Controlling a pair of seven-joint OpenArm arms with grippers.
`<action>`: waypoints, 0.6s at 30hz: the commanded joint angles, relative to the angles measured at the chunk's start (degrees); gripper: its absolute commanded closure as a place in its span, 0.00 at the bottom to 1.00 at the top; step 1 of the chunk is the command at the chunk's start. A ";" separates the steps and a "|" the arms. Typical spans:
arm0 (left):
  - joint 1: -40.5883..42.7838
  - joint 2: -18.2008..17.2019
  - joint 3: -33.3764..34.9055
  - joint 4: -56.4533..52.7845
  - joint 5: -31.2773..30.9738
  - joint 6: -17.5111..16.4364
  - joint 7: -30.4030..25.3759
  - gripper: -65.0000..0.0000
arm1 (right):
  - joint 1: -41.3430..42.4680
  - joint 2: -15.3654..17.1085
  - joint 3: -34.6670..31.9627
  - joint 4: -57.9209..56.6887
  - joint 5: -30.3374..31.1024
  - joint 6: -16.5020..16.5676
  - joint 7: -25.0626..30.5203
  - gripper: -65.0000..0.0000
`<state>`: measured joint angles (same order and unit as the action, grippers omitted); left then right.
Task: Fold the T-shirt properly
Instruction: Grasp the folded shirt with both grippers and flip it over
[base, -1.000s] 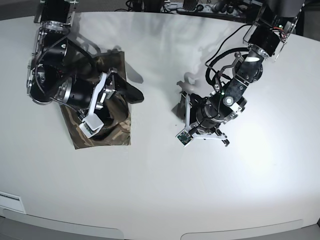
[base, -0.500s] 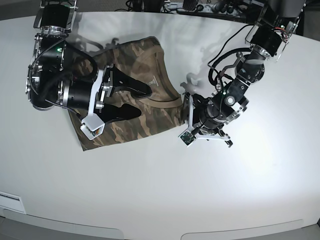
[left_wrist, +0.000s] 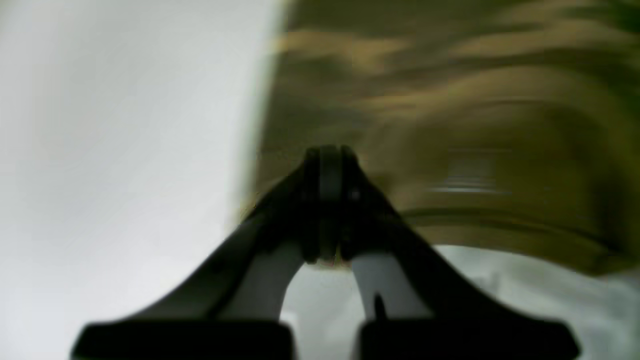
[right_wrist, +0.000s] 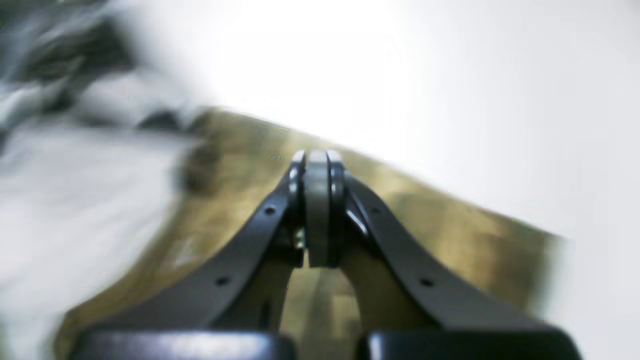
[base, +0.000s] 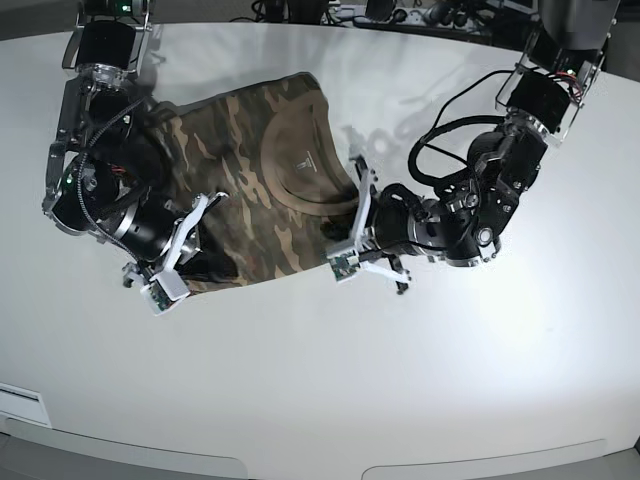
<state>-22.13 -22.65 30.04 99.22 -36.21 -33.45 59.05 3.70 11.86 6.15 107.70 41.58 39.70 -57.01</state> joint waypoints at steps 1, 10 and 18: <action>-1.51 -0.15 -0.59 1.44 -5.44 -2.01 0.52 1.00 | 1.09 1.36 0.24 0.87 -0.68 0.30 2.97 1.00; 3.63 3.74 0.11 1.53 -22.27 -6.55 6.60 1.00 | 7.45 9.60 -4.22 -14.05 -4.11 0.30 6.99 1.00; 8.37 8.57 8.35 0.35 -9.88 -6.55 4.55 1.00 | 16.57 11.37 -13.42 -25.53 -5.46 0.30 9.09 1.00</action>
<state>-12.80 -14.26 38.76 98.80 -44.93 -39.53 64.71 18.90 22.59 -7.64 81.47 35.44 39.90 -49.25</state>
